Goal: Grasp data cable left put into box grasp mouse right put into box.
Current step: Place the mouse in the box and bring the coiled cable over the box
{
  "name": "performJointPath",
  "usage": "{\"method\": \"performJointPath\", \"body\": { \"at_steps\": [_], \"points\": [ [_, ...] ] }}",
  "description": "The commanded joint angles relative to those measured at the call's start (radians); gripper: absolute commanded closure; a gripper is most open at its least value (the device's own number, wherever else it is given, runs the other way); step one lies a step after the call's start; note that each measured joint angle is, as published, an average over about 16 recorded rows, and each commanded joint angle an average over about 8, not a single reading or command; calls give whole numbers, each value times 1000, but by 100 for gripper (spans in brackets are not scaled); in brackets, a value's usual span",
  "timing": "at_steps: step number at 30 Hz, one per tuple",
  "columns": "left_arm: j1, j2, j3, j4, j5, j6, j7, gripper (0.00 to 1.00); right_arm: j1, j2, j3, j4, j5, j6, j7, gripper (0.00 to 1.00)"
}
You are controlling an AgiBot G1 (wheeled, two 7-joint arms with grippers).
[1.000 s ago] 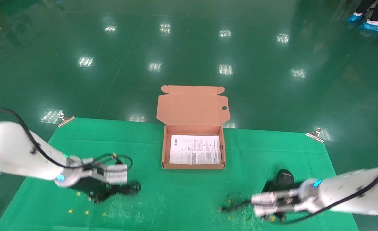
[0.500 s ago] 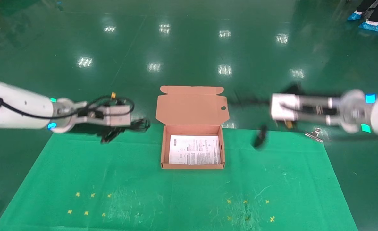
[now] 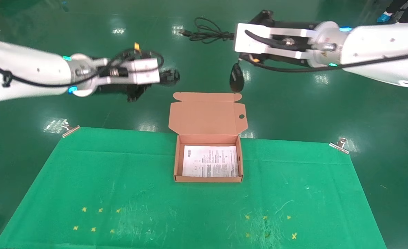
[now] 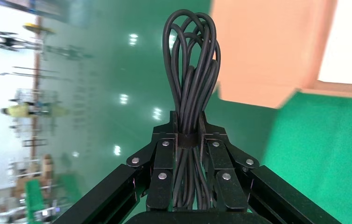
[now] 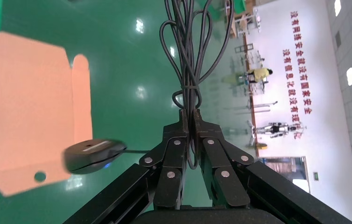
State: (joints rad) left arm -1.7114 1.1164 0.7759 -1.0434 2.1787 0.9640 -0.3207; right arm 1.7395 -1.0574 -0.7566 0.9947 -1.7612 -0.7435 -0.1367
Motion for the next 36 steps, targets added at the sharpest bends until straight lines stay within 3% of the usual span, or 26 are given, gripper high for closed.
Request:
{"method": "performJointPath", "body": {
  "at_steps": [1, 6, 17, 36],
  "points": [
    [-9, 10, -2, 1, 15, -21, -4, 100, 13, -30, 4, -36, 22, 7, -35, 100],
    [-16, 11, -1, -15, 32, -35, -1, 100, 22, -51, 15, -63, 56, 12, -84, 100],
    [7, -42, 15, -54, 52, 26, -9, 100, -23, -70, 6, -63, 79, -1, -97, 100],
    [40, -113, 48, -144, 153, 150, -112, 100, -139, -175, -19, -226, 136, -13, -141, 100]
  ]
}}
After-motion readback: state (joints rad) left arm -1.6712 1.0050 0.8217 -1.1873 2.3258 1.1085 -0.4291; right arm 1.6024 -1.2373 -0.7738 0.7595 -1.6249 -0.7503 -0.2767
